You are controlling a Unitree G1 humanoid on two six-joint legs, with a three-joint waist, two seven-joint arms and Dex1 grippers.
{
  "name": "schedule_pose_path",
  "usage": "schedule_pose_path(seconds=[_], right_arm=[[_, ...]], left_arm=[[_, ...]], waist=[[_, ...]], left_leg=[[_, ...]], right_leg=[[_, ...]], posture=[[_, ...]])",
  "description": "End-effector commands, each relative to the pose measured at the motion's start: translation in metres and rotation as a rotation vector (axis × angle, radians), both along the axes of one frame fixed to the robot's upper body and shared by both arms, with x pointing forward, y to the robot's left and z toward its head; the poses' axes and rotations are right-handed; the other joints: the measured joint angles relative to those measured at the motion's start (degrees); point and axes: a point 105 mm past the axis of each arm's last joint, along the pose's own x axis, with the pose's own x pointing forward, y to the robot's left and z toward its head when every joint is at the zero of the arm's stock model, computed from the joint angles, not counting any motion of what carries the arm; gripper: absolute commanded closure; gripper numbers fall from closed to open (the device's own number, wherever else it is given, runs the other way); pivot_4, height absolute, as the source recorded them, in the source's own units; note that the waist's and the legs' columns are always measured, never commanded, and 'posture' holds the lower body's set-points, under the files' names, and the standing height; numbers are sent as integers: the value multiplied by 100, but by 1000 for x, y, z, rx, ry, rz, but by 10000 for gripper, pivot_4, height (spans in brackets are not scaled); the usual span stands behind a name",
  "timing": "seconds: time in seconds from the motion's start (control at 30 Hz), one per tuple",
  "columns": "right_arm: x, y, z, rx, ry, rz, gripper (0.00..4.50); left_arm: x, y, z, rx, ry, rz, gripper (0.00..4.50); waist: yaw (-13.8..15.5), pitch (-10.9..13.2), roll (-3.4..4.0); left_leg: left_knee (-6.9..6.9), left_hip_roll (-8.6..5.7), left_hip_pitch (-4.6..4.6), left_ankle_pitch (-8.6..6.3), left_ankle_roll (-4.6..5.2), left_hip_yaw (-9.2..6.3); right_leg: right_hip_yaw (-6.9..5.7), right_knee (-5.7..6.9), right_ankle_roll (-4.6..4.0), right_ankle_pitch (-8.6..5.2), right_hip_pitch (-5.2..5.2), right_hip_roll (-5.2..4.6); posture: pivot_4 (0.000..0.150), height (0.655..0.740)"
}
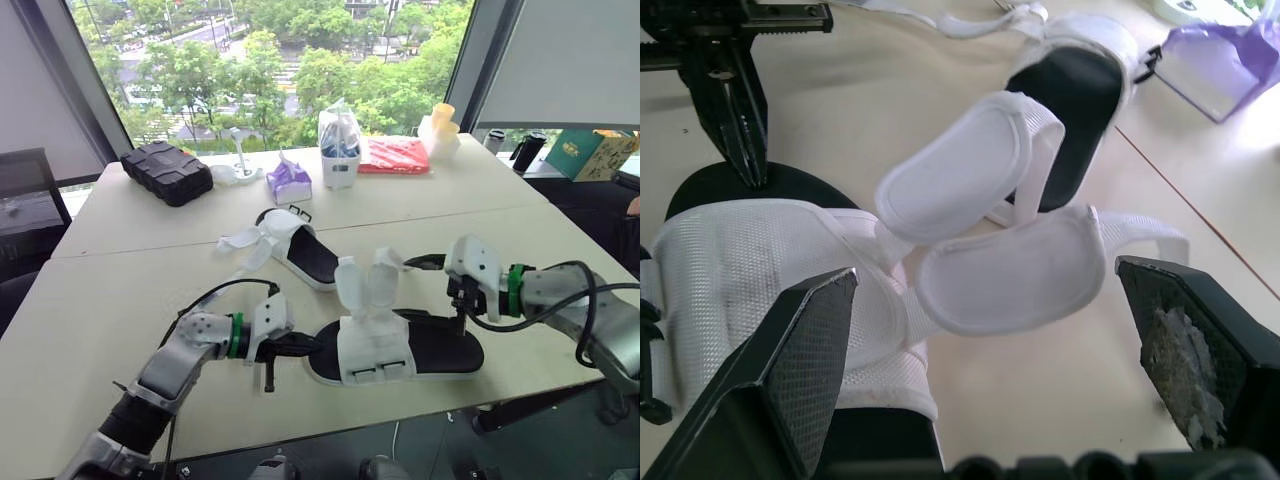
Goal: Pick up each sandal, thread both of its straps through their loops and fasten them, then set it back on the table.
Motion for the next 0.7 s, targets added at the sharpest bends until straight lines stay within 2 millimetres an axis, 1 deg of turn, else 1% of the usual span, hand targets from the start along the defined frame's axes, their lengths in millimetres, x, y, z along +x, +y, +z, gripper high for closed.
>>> schedule_pose_path(seconds=[0.03,0.1,0.17,0.3,0.43,0.57,0.7], right_arm=[[1,0,4,6,-26,-19,0],[2,0,2,66,24,-56,0],[4,1,1,94,59,-84,0],[13,0,3,181,137,-156,0],[22,4,7,274,241,-198,0],[27,13,-1,329,406,-204,0],[46,19,-13,418,581,-266,0]], left_arm=[[-3,-10,7,-11,-26,-40,44781],[-5,-18,7,-20,-21,-55,44781],[-5,-22,7,-21,-18,-62,44781],[-3,-26,4,-14,-12,-67,44781],[-4,-29,-1,7,-7,-84,44781],[-3,-29,-2,8,-3,-82,44781],[-1,-30,-1,9,-6,-80,44781]], waist=[[-6,0,0],[-12,0,0],[-9,1,-1],[-17,1,-1],[-12,1,-2],[-9,0,-3],[-22,0,-3]], left_leg=[[-1,0,0,0,0,0],[-1,0,0,0,0,0],[0,0,0,0,0,0],[1,0,0,0,0,0],[2,0,1,0,1,0],[0,0,0,0,1,-4],[0,0,0,0,1,-4]], right_leg=[[0,0,0,0,0,0],[0,0,1,0,0,1],[0,1,2,1,0,2],[0,2,2,1,-1,5],[0,3,3,2,0,6],[-3,2,3,2,0,7],[-3,2,3,2,0,6]], posture=[[1500,7400],[1500,7400],[1500,7400],[1500,7400],[1500,7400],[1500,7400],[1500,7400]])
